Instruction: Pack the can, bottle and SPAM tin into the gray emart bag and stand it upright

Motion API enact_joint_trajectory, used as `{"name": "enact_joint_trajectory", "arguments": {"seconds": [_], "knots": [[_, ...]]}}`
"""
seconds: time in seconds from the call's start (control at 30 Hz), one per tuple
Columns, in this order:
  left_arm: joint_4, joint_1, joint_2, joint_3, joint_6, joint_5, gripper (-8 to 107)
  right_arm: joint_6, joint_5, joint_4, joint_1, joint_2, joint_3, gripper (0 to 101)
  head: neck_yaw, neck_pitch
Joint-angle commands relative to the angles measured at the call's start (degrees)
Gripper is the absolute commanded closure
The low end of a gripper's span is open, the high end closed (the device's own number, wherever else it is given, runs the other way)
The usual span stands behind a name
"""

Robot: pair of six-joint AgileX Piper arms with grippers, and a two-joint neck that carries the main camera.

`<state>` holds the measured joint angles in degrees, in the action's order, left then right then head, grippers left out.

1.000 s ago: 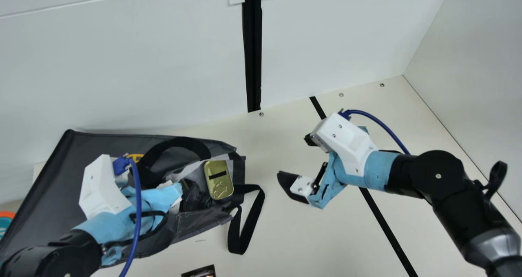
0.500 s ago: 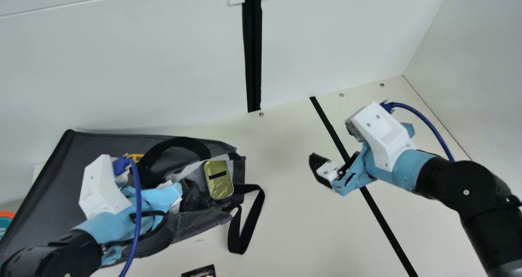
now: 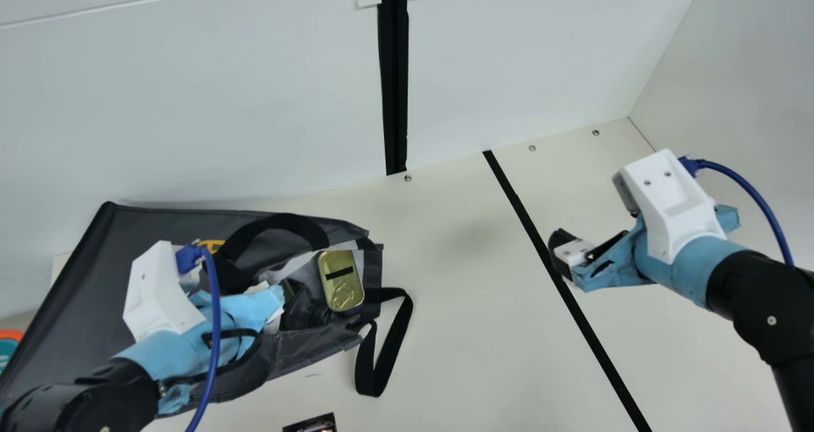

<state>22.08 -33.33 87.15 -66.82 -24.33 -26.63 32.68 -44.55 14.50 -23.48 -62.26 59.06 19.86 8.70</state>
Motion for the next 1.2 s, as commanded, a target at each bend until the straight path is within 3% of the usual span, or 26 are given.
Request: {"name": "enact_joint_trajectory", "arguments": {"seconds": [0.0, 0.63, 0.93, 1.17], "knots": [[0.00, 0.00, 0.00, 0.00, 0.00, 0.00, 107, -5.90, -1.46, -3.99, -0.14, 0.37, 0.45, 6, 0.14, 1.30], [0.00, 0.00, 0.00, 0.00, 0.00, 0.00, 107, -33.66, -16.65, -21.76, 3.68, 4.70, 5.81, 6, 0.14, 1.30], [0.00, 0.00, 0.00, 0.00, 0.00, 0.00, 107, -41.83, -23.07, -26.62, 7.36, 6.95, 6.89, 6, 0.14, 1.30], [0.00, 0.00, 0.00, 0.00, 0.00, 0.00, 107, -44.80, -25.35, -27.92, 9.10, 8.25, 6.97, 6, 0.14, 1.30]]}}
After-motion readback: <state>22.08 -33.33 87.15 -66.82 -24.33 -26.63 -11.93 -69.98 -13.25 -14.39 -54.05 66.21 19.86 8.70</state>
